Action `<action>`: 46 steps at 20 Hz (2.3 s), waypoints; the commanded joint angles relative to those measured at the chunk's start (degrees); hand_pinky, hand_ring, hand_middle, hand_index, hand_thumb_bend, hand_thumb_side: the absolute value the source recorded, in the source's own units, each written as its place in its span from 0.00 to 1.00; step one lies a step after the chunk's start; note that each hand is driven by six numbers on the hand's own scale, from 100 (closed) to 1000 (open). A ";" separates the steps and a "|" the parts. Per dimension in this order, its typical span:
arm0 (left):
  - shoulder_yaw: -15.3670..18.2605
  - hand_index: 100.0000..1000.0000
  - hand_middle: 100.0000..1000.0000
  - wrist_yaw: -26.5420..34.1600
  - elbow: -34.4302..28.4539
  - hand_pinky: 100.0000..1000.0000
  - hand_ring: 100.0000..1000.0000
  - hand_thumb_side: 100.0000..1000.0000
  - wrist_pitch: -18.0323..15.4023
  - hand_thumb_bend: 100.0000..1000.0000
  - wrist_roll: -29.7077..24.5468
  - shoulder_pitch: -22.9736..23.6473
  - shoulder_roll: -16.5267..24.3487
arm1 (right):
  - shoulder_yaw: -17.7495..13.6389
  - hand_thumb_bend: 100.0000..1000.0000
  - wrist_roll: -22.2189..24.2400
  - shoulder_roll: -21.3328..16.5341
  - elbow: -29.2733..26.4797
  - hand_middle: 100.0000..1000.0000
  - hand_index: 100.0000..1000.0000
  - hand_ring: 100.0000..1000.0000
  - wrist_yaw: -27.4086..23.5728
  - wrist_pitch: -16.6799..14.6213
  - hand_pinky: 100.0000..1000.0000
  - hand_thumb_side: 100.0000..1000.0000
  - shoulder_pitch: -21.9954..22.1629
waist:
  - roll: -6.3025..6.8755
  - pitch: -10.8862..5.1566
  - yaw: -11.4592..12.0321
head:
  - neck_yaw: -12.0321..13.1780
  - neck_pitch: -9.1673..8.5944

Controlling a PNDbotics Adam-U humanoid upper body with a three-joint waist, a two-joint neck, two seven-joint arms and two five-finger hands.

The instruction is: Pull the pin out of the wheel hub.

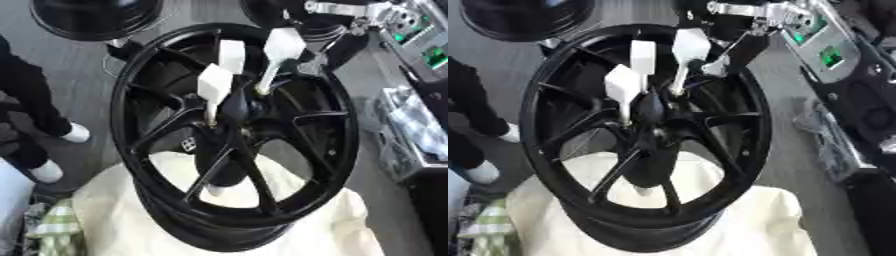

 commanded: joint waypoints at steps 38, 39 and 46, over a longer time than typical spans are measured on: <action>2.46 0.80 0.59 0.54 -1.42 0.69 0.67 0.96 -0.96 0.16 2.39 -0.75 0.44 | -36.08 0.38 -29.20 3.99 -14.40 0.77 0.90 0.86 5.95 1.89 0.81 0.23 56.95 | 3.40 0.67 -6.01 | 5.78 -0.08; 2.46 0.80 0.59 0.53 -1.43 0.69 0.67 0.96 -0.95 0.16 2.38 -0.76 0.44 | -36.16 0.37 -29.23 4.06 -14.24 0.78 0.91 0.86 5.62 2.00 0.81 0.21 56.87 | 3.37 0.71 -5.99 | 5.80 -0.08; 2.48 0.80 0.59 0.53 -1.51 0.69 0.67 0.96 -0.88 0.16 2.43 -0.78 0.41 | -36.03 0.00 -31.22 5.78 -14.11 0.67 0.82 0.77 -2.55 4.98 0.66 0.35 56.16 | 3.20 0.93 -5.80 | 6.03 -0.08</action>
